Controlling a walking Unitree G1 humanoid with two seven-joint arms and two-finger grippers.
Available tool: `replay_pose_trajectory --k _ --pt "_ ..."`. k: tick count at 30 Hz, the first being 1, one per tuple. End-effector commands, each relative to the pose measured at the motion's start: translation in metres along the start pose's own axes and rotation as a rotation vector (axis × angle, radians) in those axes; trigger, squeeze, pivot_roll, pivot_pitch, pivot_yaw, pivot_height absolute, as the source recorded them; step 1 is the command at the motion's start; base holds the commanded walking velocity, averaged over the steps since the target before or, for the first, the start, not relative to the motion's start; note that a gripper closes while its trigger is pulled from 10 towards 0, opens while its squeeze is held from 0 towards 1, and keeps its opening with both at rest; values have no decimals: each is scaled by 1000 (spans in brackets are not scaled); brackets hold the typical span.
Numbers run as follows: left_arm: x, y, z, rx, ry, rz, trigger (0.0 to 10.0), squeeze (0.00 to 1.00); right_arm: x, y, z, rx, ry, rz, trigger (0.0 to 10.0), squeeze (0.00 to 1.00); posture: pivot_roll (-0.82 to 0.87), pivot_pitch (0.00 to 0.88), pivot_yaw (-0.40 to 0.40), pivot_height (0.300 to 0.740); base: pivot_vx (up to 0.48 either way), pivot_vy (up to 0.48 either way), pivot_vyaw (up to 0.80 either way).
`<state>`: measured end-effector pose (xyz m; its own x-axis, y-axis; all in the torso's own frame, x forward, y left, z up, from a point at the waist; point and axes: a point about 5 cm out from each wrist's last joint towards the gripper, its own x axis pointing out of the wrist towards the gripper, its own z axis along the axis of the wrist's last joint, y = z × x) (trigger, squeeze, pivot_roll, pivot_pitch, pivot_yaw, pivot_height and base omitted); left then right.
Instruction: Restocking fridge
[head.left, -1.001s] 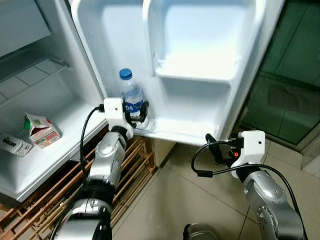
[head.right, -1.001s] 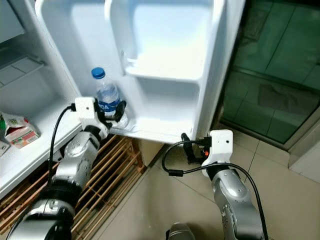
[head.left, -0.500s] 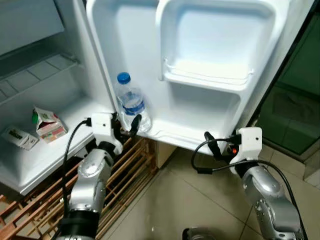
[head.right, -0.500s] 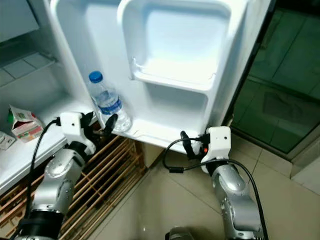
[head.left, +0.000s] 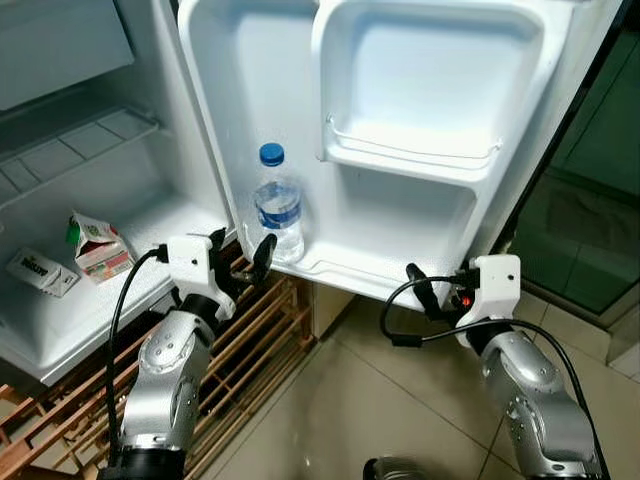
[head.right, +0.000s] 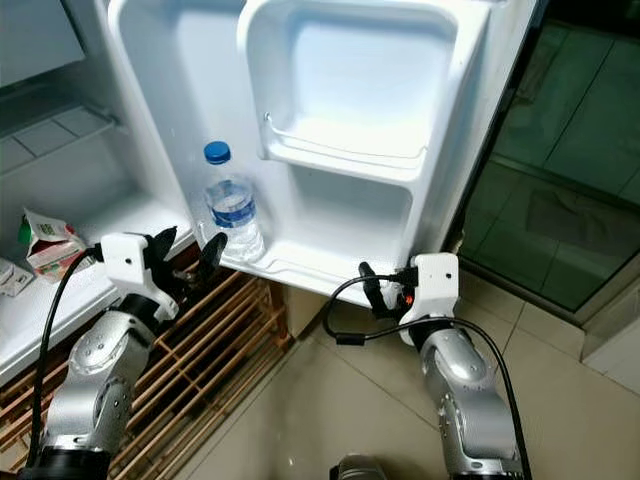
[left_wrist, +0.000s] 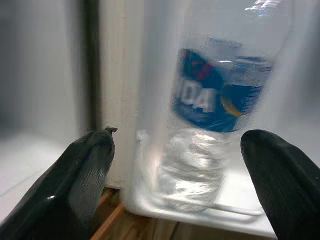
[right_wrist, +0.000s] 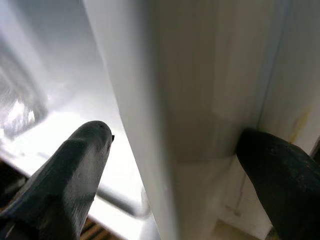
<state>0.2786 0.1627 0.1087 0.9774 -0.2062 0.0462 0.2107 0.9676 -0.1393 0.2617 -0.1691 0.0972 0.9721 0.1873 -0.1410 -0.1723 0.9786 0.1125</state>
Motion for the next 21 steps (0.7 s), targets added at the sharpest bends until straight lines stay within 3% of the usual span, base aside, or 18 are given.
replay_pose_trajectory --k 1,7,21 --pt "-1 5 4 -20 0 73 10000 0 0 2 9 0 -65 -7 10000 0 -147 0 19 740 0 0 0" --pt "16 -1 7 -9 -25 105 10000 0 14 12 5 -3 -54 18 10000 0 -117 0 -1 740 0 0 0" --pt "32 -7 12 3 -28 107 10000 0 33 10 5 10 -39 14 10000 0 -101 0 -3 740 -39 0 0"
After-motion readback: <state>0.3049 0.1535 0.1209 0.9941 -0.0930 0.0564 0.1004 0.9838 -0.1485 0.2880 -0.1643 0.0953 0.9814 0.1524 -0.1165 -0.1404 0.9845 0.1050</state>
